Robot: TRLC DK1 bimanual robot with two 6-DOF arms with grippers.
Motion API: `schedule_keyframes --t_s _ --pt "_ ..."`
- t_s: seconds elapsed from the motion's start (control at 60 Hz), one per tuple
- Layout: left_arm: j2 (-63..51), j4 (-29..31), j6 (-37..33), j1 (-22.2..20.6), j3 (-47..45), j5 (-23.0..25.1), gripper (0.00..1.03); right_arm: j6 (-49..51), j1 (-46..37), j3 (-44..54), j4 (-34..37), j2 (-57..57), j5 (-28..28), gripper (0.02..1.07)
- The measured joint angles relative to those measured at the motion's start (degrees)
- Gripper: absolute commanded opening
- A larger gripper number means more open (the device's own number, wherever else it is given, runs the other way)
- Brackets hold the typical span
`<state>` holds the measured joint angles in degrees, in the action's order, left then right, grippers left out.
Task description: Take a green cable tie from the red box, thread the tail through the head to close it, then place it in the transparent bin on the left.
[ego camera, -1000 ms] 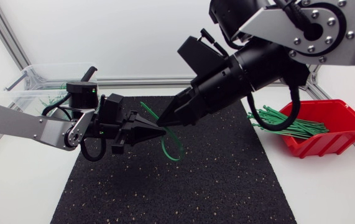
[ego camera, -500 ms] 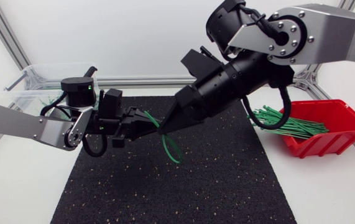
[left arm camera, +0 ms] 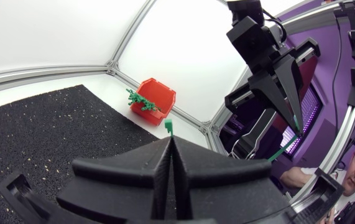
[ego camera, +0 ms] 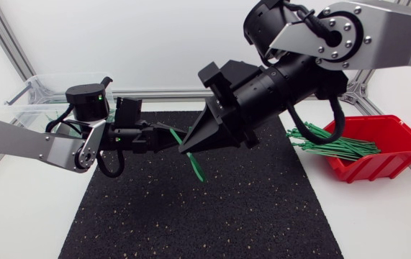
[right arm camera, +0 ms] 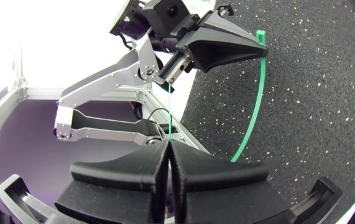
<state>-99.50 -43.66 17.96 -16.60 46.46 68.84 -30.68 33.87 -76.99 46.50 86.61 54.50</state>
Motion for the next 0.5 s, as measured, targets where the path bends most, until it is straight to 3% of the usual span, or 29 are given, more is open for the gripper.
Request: schedule_keyframes --t_s 0.267,0.5 --pt "3.1 -1.0 7.9 -2.1 0.6 -2.1 0.03 -23.4 -2.2 3.4 -9.5 -6.7 1.7 0.07" --pt "7.1 -1.7 12.2 -3.1 2.6 -4.7 0.03 -32.2 -3.0 3.7 -10.7 -8.6 1.9 0.07"
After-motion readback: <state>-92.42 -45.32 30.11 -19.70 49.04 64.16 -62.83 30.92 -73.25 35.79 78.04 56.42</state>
